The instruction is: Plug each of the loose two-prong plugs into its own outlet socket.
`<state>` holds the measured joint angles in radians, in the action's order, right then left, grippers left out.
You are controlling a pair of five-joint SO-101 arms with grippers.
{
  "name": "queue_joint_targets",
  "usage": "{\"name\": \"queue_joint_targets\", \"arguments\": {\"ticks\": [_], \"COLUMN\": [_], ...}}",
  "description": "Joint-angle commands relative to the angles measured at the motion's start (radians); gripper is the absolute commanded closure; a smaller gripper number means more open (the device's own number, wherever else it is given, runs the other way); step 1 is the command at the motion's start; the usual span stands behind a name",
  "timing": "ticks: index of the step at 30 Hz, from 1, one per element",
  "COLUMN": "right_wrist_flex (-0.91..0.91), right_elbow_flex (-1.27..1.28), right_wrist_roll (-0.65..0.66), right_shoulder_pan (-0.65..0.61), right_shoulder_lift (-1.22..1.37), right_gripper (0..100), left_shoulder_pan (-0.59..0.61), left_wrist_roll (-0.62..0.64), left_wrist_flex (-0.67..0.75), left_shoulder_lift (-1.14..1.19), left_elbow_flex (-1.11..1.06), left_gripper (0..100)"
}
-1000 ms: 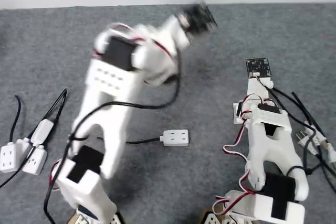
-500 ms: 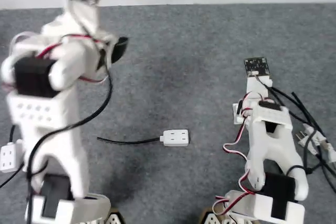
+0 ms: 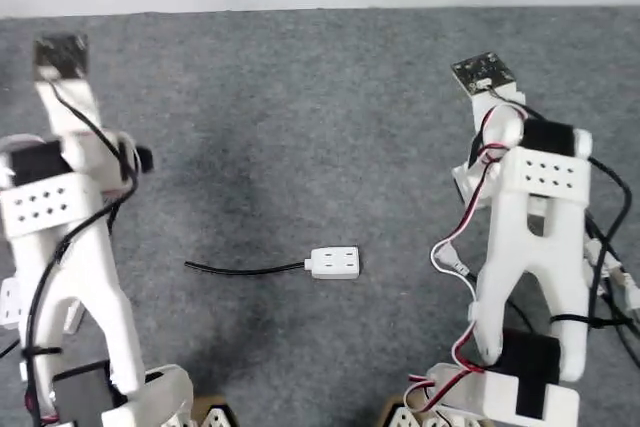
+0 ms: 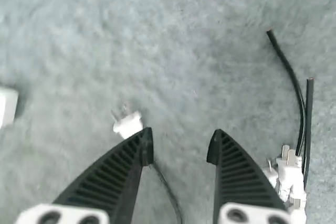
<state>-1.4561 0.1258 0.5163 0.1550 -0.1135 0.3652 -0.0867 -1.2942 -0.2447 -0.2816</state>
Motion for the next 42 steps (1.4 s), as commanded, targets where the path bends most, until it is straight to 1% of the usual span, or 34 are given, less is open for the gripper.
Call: {"name": "queue_joint_targets", "arguments": {"ticks": [1,5,9,11,14,17,18,22,27,31,35,40,42], "right_wrist_flex": [-0.068,-0.065,-0.045,-0.061,-0.125,-0.162,-0.163,-0.13,0.051,0.151,0.206,0.291,0.297], "right_elbow_flex": [-0.063,-0.021,-0.018,-0.017,-0.017,-0.017,-0.015,0.106,0.298,0.404,0.423,0.414,0.388], "right_wrist_roll": [0.054,0.118,0.204,0.279,0.368,0.399,0.399,0.431,0.44,0.44,0.44,0.442,0.439], "right_shoulder_pan": [0.001,0.025,0.013,-0.016,-0.067,-0.076,-0.076,-0.087,-0.058,-0.065,-0.071,-0.073,-0.073], "right_shoulder_lift": [0.05,0.173,0.222,0.222,0.222,0.222,0.222,0.22,0.18,0.131,0.143,0.223,0.259], "right_gripper": [81.8,81.8,81.7,80.1,75.0,73.1,73.1,73.0,73.1,73.0,73.1,73.2,73.2], "left_shoulder_pan": [-0.009,-0.025,-0.026,-0.028,-0.005,0.035,0.037,-0.003,-0.041,-0.061,-0.074,-0.081,-0.081], "left_wrist_roll": [0.032,0.051,0.051,0.051,0.049,0.051,0.051,0.066,0.066,0.066,0.066,0.064,0.064], "left_wrist_flex": [0.224,0.341,0.359,0.384,0.494,0.621,0.641,0.672,0.706,0.706,0.706,0.706,0.706], "left_shoulder_lift": [-0.032,-0.034,-0.051,-0.074,-0.126,-0.193,-0.216,-0.31,-0.387,-0.399,-0.399,-0.399,-0.399], "left_elbow_flex": [-0.269,-0.441,-0.495,-0.544,-0.645,-0.739,-0.763,-0.842,-0.906,-0.911,-0.926,-0.928,-0.928], "left_gripper": [77,77,77,77,77,77,77,77,77,77,77,77,77]}}
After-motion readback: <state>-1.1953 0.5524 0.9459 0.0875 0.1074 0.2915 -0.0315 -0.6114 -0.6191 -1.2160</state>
